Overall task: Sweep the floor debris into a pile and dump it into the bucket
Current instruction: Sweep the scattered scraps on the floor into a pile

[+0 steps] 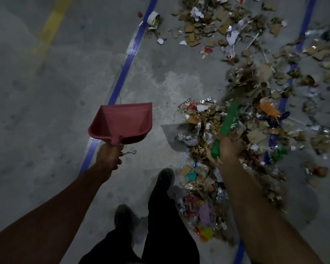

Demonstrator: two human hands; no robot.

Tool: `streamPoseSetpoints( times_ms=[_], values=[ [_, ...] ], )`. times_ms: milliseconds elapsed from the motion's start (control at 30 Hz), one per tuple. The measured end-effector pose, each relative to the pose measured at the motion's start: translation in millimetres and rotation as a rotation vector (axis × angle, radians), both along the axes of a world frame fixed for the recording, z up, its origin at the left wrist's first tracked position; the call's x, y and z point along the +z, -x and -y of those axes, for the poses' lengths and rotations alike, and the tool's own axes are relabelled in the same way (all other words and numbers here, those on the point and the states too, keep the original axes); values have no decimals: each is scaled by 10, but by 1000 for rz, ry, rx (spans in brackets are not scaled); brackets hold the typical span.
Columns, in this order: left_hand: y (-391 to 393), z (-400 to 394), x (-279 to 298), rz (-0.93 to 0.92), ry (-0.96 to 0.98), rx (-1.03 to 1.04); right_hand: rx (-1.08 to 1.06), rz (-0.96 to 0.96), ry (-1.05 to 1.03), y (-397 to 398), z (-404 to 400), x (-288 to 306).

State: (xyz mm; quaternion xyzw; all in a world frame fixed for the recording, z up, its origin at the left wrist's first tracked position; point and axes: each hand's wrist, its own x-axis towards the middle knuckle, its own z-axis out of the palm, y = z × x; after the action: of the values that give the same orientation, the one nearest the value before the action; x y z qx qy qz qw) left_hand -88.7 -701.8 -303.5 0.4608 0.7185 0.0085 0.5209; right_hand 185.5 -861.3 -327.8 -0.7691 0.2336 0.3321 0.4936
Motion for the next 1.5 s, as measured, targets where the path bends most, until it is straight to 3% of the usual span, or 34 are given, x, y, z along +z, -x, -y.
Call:
streamPoseSetpoints(
  times_ms=[267,500,633,767,933,1167,1300,1400,1500],
  values=[
    [136,66,95,26,-14,31,116,-176,-129,1158,36,236],
    [321,97,40,3,-4,55,278,-224,-6,989,-41,102],
    [435,106,35,27,-28,65,275,-97,113,670,0,53],
    [586,80,47,-19,-45,48,309,30,105,677,3,135],
    [774,27,155,-63,-84,32,514,113,23,1131,22,356],
    [1006,-86,157,-89,-111,58,1065,102,50,1774,-300,284],
    [1130,-131,81,-217,-123,124,1335,91,89,1946,-581,175],
    [1191,-142,25,-217,-87,169,1350,3,108,1977,-726,27],
    [1196,-161,-28,-186,-91,176,1225,-39,170,1875,-764,-117]
  ],
)
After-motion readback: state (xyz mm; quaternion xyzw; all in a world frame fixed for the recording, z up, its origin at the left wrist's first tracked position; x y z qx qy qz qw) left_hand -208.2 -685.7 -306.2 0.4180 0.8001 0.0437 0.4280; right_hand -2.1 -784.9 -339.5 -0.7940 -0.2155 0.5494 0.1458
